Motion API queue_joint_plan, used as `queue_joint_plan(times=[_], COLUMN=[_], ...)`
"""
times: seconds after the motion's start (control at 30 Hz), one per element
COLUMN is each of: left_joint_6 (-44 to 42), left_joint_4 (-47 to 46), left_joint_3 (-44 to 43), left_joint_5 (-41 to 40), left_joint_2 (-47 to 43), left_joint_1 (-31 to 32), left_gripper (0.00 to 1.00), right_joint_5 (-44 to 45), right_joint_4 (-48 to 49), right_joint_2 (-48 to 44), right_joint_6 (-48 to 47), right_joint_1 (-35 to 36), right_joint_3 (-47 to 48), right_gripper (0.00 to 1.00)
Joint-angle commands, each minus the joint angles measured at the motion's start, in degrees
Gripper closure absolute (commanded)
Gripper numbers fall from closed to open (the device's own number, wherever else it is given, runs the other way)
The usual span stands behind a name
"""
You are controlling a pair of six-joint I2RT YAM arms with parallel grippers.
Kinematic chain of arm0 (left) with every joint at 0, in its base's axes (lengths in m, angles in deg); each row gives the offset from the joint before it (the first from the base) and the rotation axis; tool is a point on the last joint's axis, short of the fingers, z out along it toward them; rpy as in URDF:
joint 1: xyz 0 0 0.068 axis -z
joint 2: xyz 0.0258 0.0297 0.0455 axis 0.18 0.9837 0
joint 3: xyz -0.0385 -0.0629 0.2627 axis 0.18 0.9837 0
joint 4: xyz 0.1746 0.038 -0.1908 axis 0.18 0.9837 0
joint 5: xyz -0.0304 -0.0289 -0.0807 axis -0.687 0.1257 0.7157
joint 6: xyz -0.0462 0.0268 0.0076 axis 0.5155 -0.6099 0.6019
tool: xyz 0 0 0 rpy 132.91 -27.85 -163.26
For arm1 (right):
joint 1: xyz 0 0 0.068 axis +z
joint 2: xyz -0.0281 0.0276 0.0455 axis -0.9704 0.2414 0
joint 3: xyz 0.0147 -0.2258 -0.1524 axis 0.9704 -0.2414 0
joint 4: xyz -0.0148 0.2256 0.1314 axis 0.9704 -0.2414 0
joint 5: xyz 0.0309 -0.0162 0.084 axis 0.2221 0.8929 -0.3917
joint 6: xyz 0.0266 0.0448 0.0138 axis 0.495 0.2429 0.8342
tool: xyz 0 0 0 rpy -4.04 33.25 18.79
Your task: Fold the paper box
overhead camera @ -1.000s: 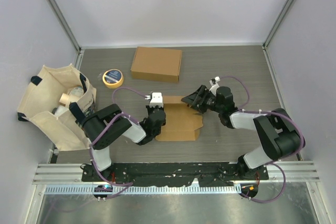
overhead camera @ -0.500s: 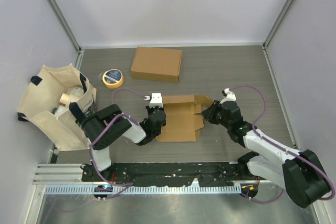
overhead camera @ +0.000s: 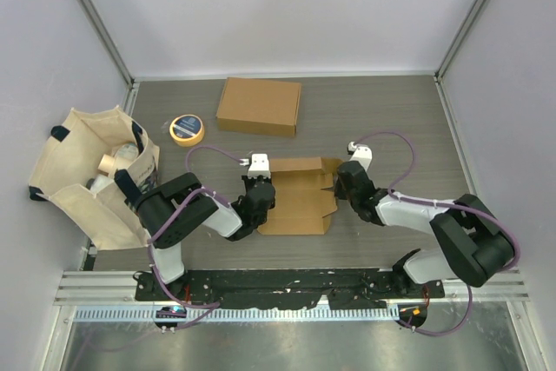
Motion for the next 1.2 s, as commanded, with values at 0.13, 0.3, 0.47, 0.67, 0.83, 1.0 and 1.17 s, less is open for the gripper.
queue_joint_plan(times=[0.13,0.3,0.47,0.67,0.83,1.0,1.17], left_joint_6=[-0.4,-0.5,-0.6,-0.6,-0.5,-0.3,-1.2], left_joint_4=[3.4,3.5,3.6,3.9,3.9,3.9,3.7], left_joint_3=[-0.3,-0.5,-0.9,-1.1,-0.6,-0.1,0.5], left_joint_5=[-1.2,-1.2,-1.2,-1.2,-1.8,-2.6,-3.0], left_joint_2=[-0.9,-1.0,-0.8,-0.8,-1.2,-1.3,-1.5], left_joint_1=[0.4,0.6,1.0,1.2,1.2,1.3,1.2], left_gripper=[1.00,1.00,1.00,1.00,1.00,1.00,1.00], right_joint_5=[-2.9,-4.1,-6.8,-10.4,-9.1,-9.8,-14.5], right_joint_4=[11.9,13.3,16.6,20.8,18.9,3.6,-17.8], right_joint_2=[2.5,2.2,3.9,10.8,11.1,-0.5,-13.6], right_joint_6=[-1.6,0.1,3.7,6.6,9.9,5.5,-4.8], right_joint_1=[1.8,3.9,4.0,3.9,3.5,2.3,-0.9], right_joint_3=[1.9,2.4,1.3,1.0,-1.3,1.6,5.3], right_gripper=[0.99,0.99,0.99,0.99,0.99,0.98,0.62])
